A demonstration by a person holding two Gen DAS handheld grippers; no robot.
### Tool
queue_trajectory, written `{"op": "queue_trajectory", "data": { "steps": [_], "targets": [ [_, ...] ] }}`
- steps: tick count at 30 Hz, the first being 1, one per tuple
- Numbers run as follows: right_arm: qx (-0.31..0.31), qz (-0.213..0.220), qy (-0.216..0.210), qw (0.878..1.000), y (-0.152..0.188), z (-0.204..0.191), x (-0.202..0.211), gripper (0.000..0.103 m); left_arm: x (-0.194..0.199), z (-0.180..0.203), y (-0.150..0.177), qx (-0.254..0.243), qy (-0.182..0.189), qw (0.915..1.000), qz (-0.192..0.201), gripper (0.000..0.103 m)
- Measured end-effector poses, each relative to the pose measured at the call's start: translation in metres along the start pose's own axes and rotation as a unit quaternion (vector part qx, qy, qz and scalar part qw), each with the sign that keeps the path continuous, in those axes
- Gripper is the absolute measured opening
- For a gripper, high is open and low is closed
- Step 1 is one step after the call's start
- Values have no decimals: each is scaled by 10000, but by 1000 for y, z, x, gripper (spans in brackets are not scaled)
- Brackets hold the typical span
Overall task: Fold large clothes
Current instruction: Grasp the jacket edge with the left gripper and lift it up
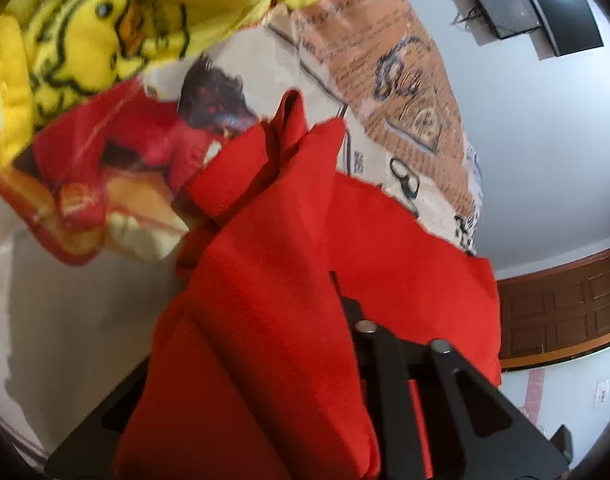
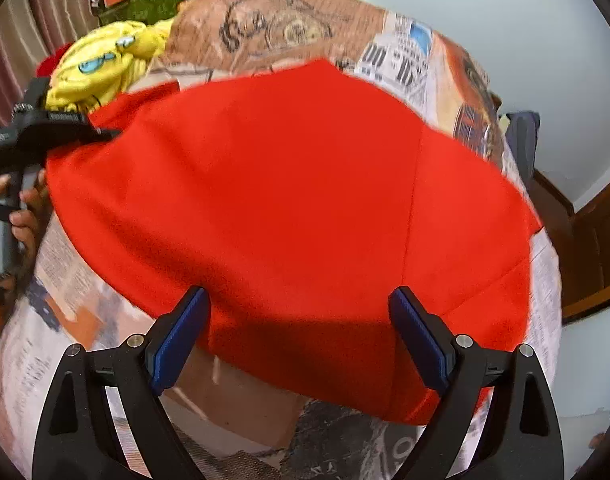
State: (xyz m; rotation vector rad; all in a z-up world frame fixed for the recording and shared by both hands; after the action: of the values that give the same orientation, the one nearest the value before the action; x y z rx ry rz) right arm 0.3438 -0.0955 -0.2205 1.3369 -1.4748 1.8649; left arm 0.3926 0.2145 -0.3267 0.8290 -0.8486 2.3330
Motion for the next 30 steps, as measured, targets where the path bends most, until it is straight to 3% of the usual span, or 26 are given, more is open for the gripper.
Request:
{"op": "queue_trajectory", "data": {
  "steps": [5, 8, 12, 17, 23, 27, 30],
  "targets": [
    [9, 427, -140, 9990, -32, -17, 16, 90, 40, 24, -16, -400, -105, 9977, 529, 10],
    [75, 492, -177, 9986, -50, -33, 8, 90, 70, 53, -28, -867, -230, 9916, 936, 9],
    [241, 195, -321, 9990, -63, -60, -22, 90, 107, 94, -38, -1494, -357, 9776, 1437, 9],
    [453, -242, -484, 9975, -53, -85, -55, 90, 119, 132, -46, -1792, -189, 9722, 1498, 7],
    [111, -420, -956, 9945, -50, -63, -48, 90, 97, 184, -44, -2231, -225, 9647, 1382, 6],
    [-469, -166, -1004, 9937, -48, -12, -22, 90, 81, 237, -41, -2608, -92, 9566, 1300, 5],
    [-854, 111, -796, 9931, -45, 27, -2, 90, 69, 279, -27, -2992, 33, 9465, 1209, 5]
  ]
}}
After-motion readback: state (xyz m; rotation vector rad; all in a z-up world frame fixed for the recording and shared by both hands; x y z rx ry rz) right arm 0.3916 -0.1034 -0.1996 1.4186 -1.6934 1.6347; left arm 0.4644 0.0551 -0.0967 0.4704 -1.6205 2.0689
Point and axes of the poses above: each gripper's, at about its wrist camera, not at the fingertips, and x roughly against the way its jaws point, z to its right, y to its underside, the point moved 4 cm from there along -x, roughly the way its jaws point, and after that the axes turned 14 degrees about -x, right-handed, at the moved point
